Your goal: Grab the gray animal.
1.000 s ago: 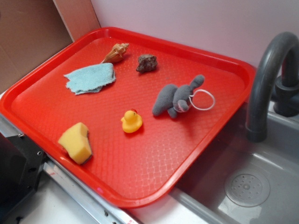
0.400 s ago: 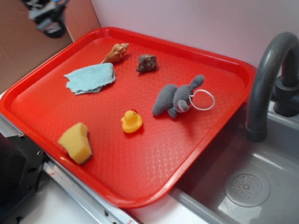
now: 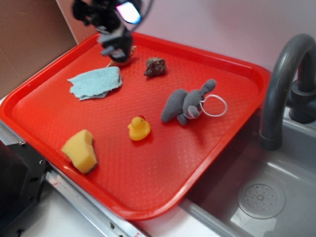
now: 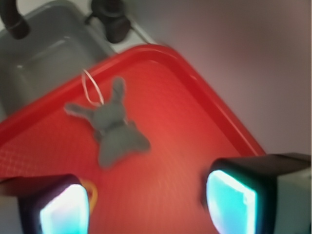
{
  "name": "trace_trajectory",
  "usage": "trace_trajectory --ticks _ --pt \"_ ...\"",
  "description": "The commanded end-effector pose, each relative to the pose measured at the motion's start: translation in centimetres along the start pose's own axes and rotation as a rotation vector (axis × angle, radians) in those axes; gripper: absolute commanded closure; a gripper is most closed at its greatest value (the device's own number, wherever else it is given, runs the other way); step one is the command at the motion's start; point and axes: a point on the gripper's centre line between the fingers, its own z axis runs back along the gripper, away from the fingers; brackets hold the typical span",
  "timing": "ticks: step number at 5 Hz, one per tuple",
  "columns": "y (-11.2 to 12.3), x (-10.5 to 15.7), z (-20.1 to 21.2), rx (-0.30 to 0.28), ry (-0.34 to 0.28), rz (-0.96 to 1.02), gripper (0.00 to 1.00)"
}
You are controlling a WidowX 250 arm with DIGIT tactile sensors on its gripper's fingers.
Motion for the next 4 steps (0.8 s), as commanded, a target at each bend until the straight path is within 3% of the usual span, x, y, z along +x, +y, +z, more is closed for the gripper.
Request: trace_trajectory --ticks 1,3,4 --pt "-0.4 2.8 -3.6 -0.084 0.022 -0.088 0.0" --pt "-2.8 2.6 -7.0 -0.172 0.055 -0.201 0.0" --pt "-4.0 2.6 -8.4 -0.177 0.117 -0.232 0.0"
